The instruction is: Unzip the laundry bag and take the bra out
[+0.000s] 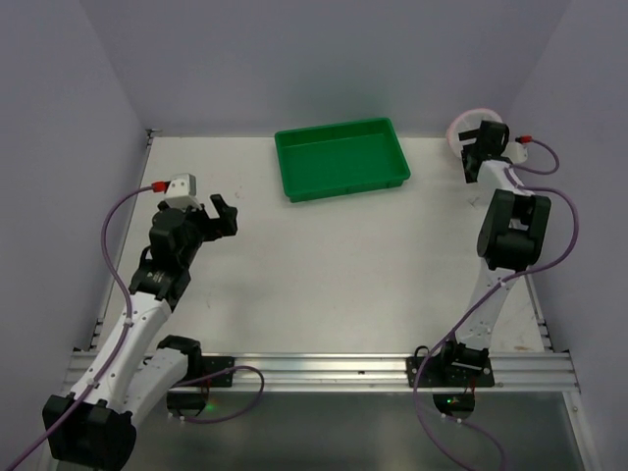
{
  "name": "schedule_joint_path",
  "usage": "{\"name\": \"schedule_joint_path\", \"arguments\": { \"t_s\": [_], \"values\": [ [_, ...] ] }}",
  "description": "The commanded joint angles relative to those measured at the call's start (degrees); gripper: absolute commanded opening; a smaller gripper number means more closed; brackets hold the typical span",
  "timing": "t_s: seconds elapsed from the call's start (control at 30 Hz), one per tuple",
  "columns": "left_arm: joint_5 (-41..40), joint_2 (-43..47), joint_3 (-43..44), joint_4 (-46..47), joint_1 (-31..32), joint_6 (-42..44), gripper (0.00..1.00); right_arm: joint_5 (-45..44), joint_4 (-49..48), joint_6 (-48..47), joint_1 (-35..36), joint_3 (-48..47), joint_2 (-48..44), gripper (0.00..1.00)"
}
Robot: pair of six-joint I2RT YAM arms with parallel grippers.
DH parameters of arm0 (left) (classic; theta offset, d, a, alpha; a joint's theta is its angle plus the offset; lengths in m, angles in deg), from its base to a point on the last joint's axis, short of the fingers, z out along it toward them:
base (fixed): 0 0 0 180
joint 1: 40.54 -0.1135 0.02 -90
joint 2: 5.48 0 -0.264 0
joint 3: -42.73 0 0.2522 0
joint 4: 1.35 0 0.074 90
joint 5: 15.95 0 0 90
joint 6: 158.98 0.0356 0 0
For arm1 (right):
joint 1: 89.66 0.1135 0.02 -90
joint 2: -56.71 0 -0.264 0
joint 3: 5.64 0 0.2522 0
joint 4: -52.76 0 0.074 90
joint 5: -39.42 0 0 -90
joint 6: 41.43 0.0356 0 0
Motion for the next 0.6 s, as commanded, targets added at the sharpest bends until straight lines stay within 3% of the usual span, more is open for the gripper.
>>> {"name": "schedule_joint_path", "arguments": {
  "t_s": [0.0,0.4,0.53,0.57],
  "values": [
    [-0.6,-1.0,-0.6,4.9,0.4,0.8,1.00,1.6,-8.6,6.1,-0.6,-1.6,2.0,0.98],
    [-2.4,-4.0,-1.2,4.2,0.4,1.4,1.00,5.7,-14.2,9.7,-1.7,-9.3,13.8,0.94],
    [-2.7,-4.9,-1.0,4.1,0.3,1.8,1.00,4.0,-17.6,10.6,-1.8,-9.1,14.9,0.68],
    [-2.7,-4.9,-1.2,4.1,0.3,1.8,1.00,3.8,-18.3,10.8,-1.9,-9.0,14.9,0.50]
  ]
}}
